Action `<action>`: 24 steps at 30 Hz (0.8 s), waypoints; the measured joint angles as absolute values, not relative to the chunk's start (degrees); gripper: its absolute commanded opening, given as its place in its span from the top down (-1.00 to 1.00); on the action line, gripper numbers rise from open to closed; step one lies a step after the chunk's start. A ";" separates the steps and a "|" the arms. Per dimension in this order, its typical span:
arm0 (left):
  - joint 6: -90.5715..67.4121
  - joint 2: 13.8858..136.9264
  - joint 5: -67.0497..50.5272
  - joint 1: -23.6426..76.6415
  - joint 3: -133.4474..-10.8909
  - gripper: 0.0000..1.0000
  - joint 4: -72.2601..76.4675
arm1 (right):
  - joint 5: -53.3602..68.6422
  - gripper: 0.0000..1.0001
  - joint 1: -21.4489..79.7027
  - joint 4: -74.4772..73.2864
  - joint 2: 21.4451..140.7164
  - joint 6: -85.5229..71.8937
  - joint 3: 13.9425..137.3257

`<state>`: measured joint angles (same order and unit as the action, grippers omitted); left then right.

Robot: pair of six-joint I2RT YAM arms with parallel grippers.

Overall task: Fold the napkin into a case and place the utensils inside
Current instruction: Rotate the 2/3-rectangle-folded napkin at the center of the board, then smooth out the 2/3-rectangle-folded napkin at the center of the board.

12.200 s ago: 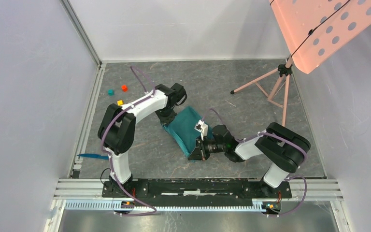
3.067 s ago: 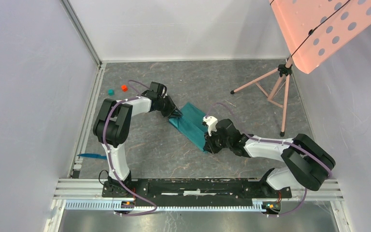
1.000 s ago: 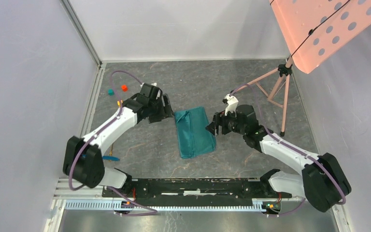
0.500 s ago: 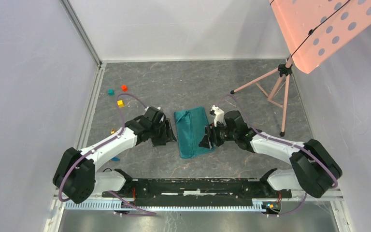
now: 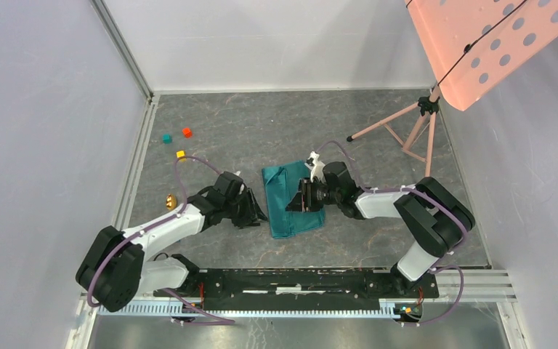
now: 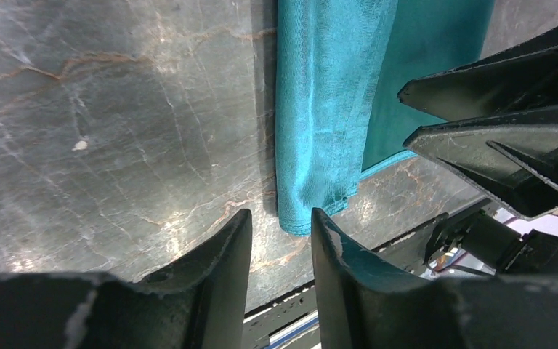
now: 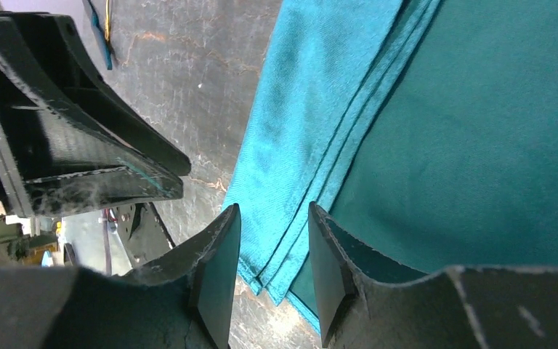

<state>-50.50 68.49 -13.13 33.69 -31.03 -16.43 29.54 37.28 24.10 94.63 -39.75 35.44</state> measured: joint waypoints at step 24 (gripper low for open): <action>-52.56 73.36 -15.00 36.88 -27.42 0.29 -9.54 | 2.50 -0.03 57.60 -14.68 93.49 -40.12 51.13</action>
